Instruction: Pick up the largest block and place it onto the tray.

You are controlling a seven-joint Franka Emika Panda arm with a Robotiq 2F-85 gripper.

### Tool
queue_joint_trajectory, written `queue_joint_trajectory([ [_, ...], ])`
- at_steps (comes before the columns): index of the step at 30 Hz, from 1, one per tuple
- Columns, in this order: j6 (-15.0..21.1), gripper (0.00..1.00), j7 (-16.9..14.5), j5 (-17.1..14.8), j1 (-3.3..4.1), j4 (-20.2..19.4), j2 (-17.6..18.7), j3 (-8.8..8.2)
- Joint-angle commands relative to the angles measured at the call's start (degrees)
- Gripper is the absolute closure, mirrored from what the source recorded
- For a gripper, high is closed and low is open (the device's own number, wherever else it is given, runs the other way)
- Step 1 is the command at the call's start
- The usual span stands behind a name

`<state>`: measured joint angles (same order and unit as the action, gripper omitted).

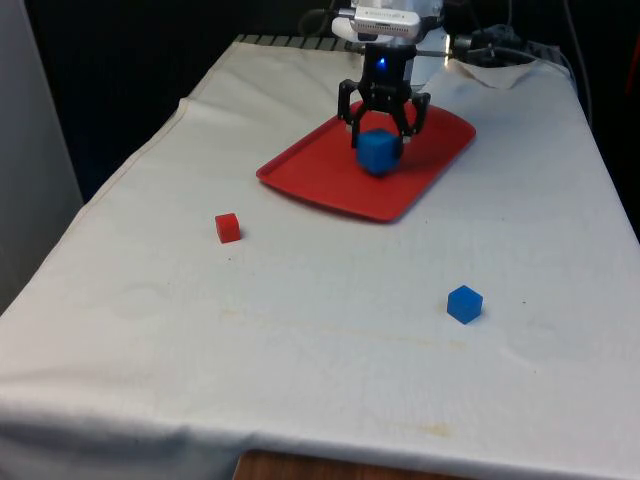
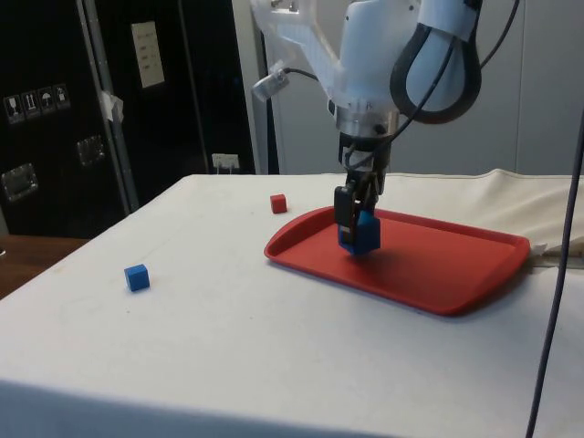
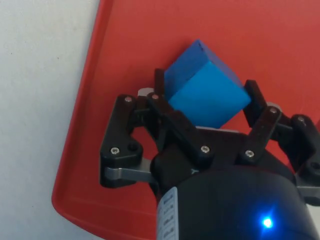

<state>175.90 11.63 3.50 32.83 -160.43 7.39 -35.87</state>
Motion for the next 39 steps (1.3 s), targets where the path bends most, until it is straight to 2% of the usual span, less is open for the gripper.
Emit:
queue_joint_trajectory([
  [1,0.00,0.54,-0.11,-0.11,-0.11,-0.23,-0.46,0.17],
  [3,0.11,0.53,-0.06,-0.11,-0.11,-0.17,-0.34,0.11],
  [4,0.00,0.48,0.00,0.00,0.00,0.00,0.00,0.00],
  [5,0.11,0.48,-0.06,-0.06,-0.06,-0.11,-0.29,0.11],
  [8,0.23,0.22,-0.06,-0.06,-0.06,-0.06,-0.17,0.06],
  [9,0.23,0.03,-0.06,-0.06,-0.06,-0.06,-0.11,0.06],
  [10,0.23,0.00,-0.06,0.00,-0.06,-0.06,-0.06,0.06],
  [23,0.00,0.00,-0.23,0.00,-0.06,0.23,-0.06,-0.17],
  [25,-1.26,0.00,-1.20,0.63,-0.23,1.09,-1.09,-1.43],
  [28,-2.52,0.00,-2.12,0.57,-0.11,2.06,-1.78,-2.23],
  [30,-3.55,0.00,-2.69,0.57,-0.17,2.92,-2.35,-2.64],
  [31,-2.12,0.00,-2.58,0.00,-0.11,2.06,-2.06,-2.18],
  [32,-4.13,0.00,-2.92,0.57,-0.17,3.32,-2.58,-2.81],
  [39,-9.05,0.00,-4.64,0.40,-0.23,6.93,-4.87,-3.78],
])
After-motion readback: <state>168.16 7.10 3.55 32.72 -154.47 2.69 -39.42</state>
